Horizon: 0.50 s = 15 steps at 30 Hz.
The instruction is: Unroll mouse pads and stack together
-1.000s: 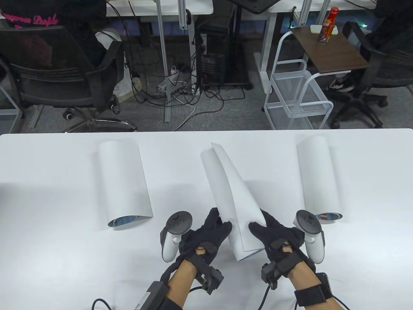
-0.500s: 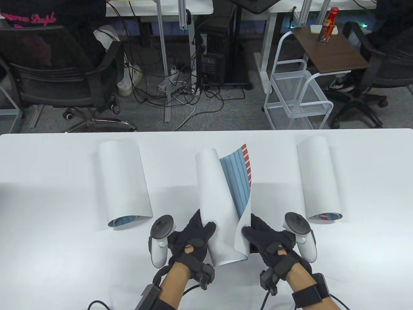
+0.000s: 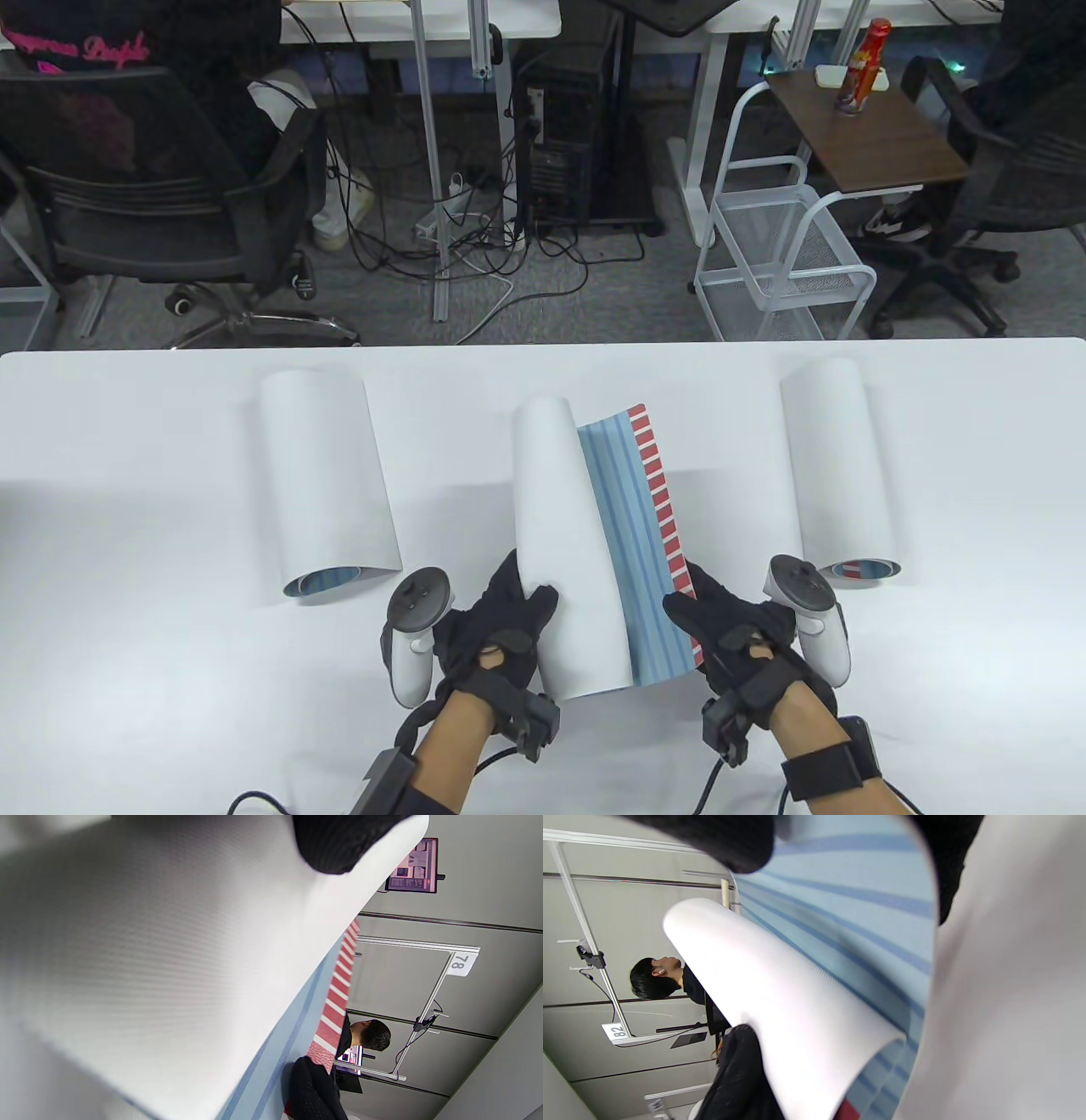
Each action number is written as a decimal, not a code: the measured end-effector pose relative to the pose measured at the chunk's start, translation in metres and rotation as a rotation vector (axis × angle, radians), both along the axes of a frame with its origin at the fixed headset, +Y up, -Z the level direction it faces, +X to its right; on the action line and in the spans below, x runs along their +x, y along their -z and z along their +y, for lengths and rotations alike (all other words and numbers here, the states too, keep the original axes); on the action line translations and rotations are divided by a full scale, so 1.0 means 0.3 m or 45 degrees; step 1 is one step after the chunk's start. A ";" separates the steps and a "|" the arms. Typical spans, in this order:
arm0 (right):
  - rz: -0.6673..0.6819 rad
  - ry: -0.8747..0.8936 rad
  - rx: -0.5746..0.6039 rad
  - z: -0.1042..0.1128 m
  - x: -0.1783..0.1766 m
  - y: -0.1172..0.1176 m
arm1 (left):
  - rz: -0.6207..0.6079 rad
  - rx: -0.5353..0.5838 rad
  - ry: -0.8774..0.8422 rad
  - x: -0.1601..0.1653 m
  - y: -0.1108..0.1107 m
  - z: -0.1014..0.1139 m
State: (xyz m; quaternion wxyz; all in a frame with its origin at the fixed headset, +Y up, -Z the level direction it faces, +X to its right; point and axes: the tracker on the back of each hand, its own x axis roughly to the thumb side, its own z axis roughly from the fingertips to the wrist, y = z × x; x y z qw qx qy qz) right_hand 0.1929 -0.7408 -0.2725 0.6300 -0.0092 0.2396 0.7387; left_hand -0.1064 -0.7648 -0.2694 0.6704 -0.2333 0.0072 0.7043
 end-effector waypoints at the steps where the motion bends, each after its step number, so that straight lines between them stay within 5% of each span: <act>1: -0.005 -0.033 0.041 0.014 -0.001 0.000 | -0.007 -0.016 -0.017 0.002 -0.001 -0.006; 15: 0.094 -0.364 0.510 0.235 -0.071 -0.021 | -0.083 -0.173 -0.261 0.027 -0.014 -0.075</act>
